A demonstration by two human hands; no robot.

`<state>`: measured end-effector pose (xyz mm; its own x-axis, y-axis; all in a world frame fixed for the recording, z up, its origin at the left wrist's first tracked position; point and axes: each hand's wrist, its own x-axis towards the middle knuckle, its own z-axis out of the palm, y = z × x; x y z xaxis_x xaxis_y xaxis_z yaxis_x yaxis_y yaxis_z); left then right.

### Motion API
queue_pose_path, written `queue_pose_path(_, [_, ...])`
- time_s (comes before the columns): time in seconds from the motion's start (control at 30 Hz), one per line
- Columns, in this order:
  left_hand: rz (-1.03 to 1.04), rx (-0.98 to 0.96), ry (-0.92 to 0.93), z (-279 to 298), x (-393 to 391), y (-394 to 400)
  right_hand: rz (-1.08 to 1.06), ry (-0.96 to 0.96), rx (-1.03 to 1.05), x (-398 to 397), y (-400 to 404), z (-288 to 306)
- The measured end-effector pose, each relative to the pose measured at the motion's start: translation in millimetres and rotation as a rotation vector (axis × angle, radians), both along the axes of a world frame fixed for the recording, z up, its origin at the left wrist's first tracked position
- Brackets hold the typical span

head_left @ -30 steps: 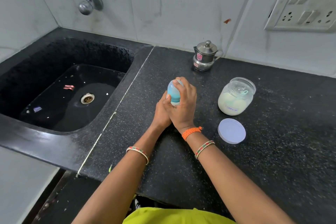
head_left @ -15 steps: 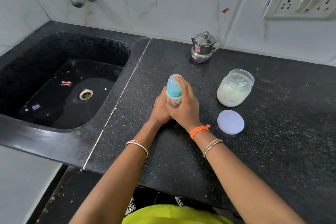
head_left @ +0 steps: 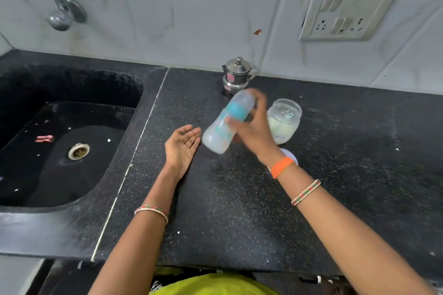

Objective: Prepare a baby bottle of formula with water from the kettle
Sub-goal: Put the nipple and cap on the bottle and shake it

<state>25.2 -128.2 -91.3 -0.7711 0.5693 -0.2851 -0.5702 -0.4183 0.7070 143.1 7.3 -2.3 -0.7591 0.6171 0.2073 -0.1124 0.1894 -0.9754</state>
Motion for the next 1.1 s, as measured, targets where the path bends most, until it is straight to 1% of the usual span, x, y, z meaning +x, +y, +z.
queue_pose_path(0.07, [-0.041, -0.067, 0.053, -2.2, -3.5, 5.6, -0.220, 0.292, -0.494, -9.8, 20.7, 30.3])
queue_pose_path(0.1, [-0.052, -0.101, 0.075, -2.3, -4.0, 8.0, -0.250, 0.400, -0.665, -13.5, 29.9, 40.0])
queue_pose_path(0.13, [-0.054, -0.143, 0.096, -3.7, -4.0, 9.9, -0.212, 0.431, -0.729, -14.9, 33.9, 47.3])
queue_pose_path(0.17, [-0.049, -0.193, 0.137, -4.6, -4.3, 11.9, -0.152, 0.370, -0.678, -15.2, 34.1, 54.1])
queue_pose_path(0.2, [-0.044, -0.252, 0.202, -5.7, -4.3, 13.0, -0.093, 0.268, -0.562, -16.0, 32.3, 57.4])
queue_pose_path(0.23, [-0.046, -0.323, 0.298, -8.9, -1.7, 13.5, -0.088, 0.200, -0.456, -17.0, 33.2, 56.5])
queue_pose_path(0.27, [-0.060, -0.394, 0.427, -11.9, 2.0, 12.9, -0.160, 0.208, -0.431, -20.0, 38.0, 57.7])
queue_pose_path(0.3, [-0.084, -0.446, 0.554, -14.3, 8.0, 11.8, -0.277, 0.265, -0.490, -20.8, 43.1, 61.7])
queue_pose_path(0.33, [-0.099, -0.465, 0.644, -15.8, 14.5, 9.5, -0.371, 0.356, -0.569, -20.7, 52.0, 63.7])
queue_pose_path(0.37, [-0.108, -0.464, 0.691, -16.1, 20.5, 7.8, -0.414, 0.406, -0.594, -20.7, 60.1, 64.4])
queue_pose_path(0.4, [-0.116, -0.467, 0.711, -17.3, 23.2, 6.8, -0.390, 0.379, -0.557, -19.3, 63.2, 66.2])
queue_pose_path(0.43, [-0.129, -0.478, 0.726, -16.4, 21.9, 6.7, -0.316, 0.286, -0.466, -16.2, 63.6, 65.8])
queue_pose_path(0.47, [-0.154, -0.495, 0.735, -15.1, 18.1, 6.9, -0.232, 0.173, -0.347, -13.3, 61.8, 61.6])
queue_pose_path(0.5, [-0.179, -0.508, 0.731, -14.8, 12.8, 7.4, -0.215, 0.141, -0.291, -11.9, 60.5, 57.7])
queue_pose_path(0.53, [-0.191, -0.501, 0.703, -14.6, 6.4, 8.0, -0.271, 0.202, -0.309, -12.1, 60.4, 56.2])
queue_pose_path(0.57, [-0.192, -0.478, 0.648, -12.4, 1.0, 8.6, -0.368, 0.333, -0.407, -11.3, 59.8, 56.5])
queue_pose_path(0.6, [-0.184, -0.450, 0.582, -9.9, -1.6, 9.7, -0.437, 0.424, -0.484, -10.6, 62.3, 53.5])
queue_pose_path(0.63, [-0.174, -0.435, 0.531, -6.4, -3.6, 11.7, -0.428, 0.435, -0.502, -10.2, 60.6, 55.2])
queue_pose_path(0.67, [-0.177, -0.452, 0.511, -2.0, -5.0, 13.3, -0.345, 0.342, -0.416, -8.7, 56.8, 56.7])
queue_pose_path(0.7, [-0.192, -0.486, 0.520, 2.2, -6.1, 16.1, -0.209, 0.203, -0.295, -7.4, 53.3, 54.4])
queue_pose_path(0.73, [-0.204, -0.514, 0.540, 8.0, -7.6, 19.7, -0.123, 0.126, -0.211, -7.1, 51.5, 51.0])
queue_pose_path(0.77, [-0.206, -0.525, 0.558, 14.6, -9.5, 24.3, -0.141, 0.157, -0.228, -8.1, 49.3, 51.9])
queue_pose_path(0.8, [-0.205, -0.517, 0.552, 23.8, -10.9, 28.5, -0.219, 0.256, -0.327, -10.6, 48.9, 55.9])
queue_pose_path(0.83, [-0.203, -0.490, 0.514, 34.0, -10.0, 31.4, -0.297, 0.365, -0.471, -12.7, 48.4, 60.1])
queue_pose_path(0.87, [-0.216, -0.440, 0.461, 44.6, -7.7, 33.8, -0.329, 0.421, -0.570, -15.1, 48.7, 61.4])
queue_pose_path(0.9, [-0.246, -0.366, 0.406, 55.9, -4.0, 36.0, -0.291, 0.394, -0.580, -16.4, 46.8, 63.6])
queue_pose_path(0.93, [-0.282, -0.289, 0.373, 66.4, -1.4, 38.5, -0.196, 0.319, -0.523, -16.5, 43.8, 62.1])
queue_pose_path(1.0, [-0.335, -0.158, 0.359, 83.7, 0.9, 44.3, -0.017, 0.161, -0.328, -15.7, 36.0, 52.1])
queue_pose_path(1.03, [-0.323, -0.120, 0.363, 91.6, 2.7, 48.7, 0.034, 0.139, -0.273, -15.5, 32.5, 47.9])
queue_pose_path(1.1, [-0.209, -0.117, 0.398, 101.9, 8.5, 58.6, 0.099, 0.140, -0.250, -18.8, 28.1, 42.0])
